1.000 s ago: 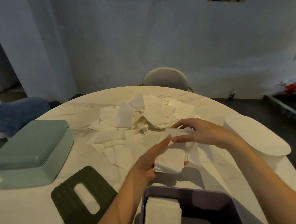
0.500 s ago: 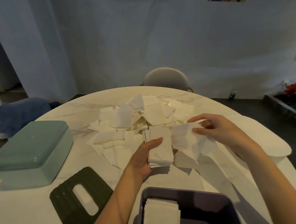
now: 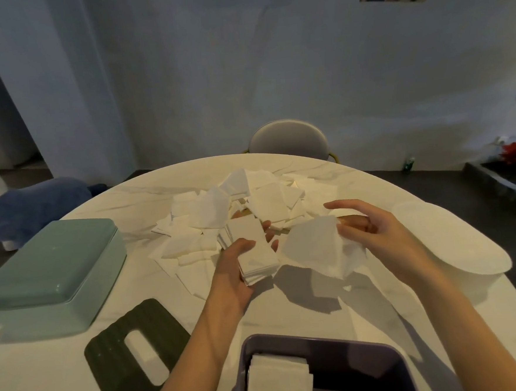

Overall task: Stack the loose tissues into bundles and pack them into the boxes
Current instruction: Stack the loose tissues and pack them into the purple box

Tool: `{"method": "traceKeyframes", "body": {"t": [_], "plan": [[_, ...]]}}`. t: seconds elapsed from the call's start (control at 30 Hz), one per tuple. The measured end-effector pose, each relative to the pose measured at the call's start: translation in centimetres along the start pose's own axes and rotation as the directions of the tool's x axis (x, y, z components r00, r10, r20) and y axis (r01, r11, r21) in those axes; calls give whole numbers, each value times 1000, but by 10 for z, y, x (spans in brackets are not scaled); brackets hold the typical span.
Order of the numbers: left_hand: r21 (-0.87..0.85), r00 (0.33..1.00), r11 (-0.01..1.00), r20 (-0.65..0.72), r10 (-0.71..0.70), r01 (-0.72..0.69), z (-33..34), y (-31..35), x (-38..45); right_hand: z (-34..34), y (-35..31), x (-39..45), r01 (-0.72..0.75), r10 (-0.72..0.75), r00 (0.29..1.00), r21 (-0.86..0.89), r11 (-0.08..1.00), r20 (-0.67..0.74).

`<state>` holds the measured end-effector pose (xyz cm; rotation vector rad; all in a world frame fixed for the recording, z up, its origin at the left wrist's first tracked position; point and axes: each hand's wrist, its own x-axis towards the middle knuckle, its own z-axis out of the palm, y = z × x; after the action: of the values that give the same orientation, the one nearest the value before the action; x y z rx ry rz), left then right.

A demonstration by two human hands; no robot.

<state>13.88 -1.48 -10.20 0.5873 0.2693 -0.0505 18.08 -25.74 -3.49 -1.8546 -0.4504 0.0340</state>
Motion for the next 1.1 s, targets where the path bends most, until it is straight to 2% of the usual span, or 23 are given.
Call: {"method": "traceKeyframes", "body": {"t": [0.1,0.2,0.27,0.33,0.4,0.43,0.47,0.5,0.53,0.57,0.63,0.7,0.83,0.9,1.0,1.03,1.1], "plan": [[149,996,985,-33,88,-82,-1,0,4,4,3,-3,17,-16,999,-30,999,33],[346,974,911,108,199,-225,2,-1,8,7,9,-4,-5,5,1000,-18,1000,8],[460,964,856,221,146,-235,5,-3,7,11,11,-4,-9,9,999,-2,1000,-50],[503,959,836,267,90,-219,6,-7,6,13,15,-5,-30,39,992,73,997,-122],[519,957,809,229,180,-276,6,-11,9,15,20,-7,-59,84,981,146,987,-172],[572,935,740,211,285,-354,4,-12,12,15,22,-8,-81,111,978,170,982,-179],[669,887,597,225,404,-442,3,-12,14,15,23,-9,-109,144,974,200,974,-174],[761,820,395,302,487,-515,3,-11,16,14,22,-10,-142,185,969,249,958,-161],[802,760,195,414,501,-565,2,-10,16,14,21,-10,-174,226,965,317,932,-136],[801,738,81,501,452,-593,4,-10,14,14,20,-11,-203,264,958,391,898,-109],[792,750,37,561,351,-609,12,-11,7,16,18,-11,-249,306,950,463,851,-52],[790,770,77,564,297,-608,21,-15,0,22,20,-12,-289,332,943,450,845,-17],[804,849,275,483,216,-528,27,-22,1,31,21,-12,-324,367,929,577,750,45],[765,879,436,442,179,-473,25,-26,0,33,19,-13,-317,358,932,593,740,51],[635,924,686,349,154,-354,22,-31,-5,32,21,-11,-310,329,942,520,796,57],[613,933,716,323,158,-334,21,-32,-5,33,21,-12,-311,323,945,482,819,60],[628,939,702,280,198,-335,17,-32,-1,34,20,-13,-308,320,947,404,861,39]]}}
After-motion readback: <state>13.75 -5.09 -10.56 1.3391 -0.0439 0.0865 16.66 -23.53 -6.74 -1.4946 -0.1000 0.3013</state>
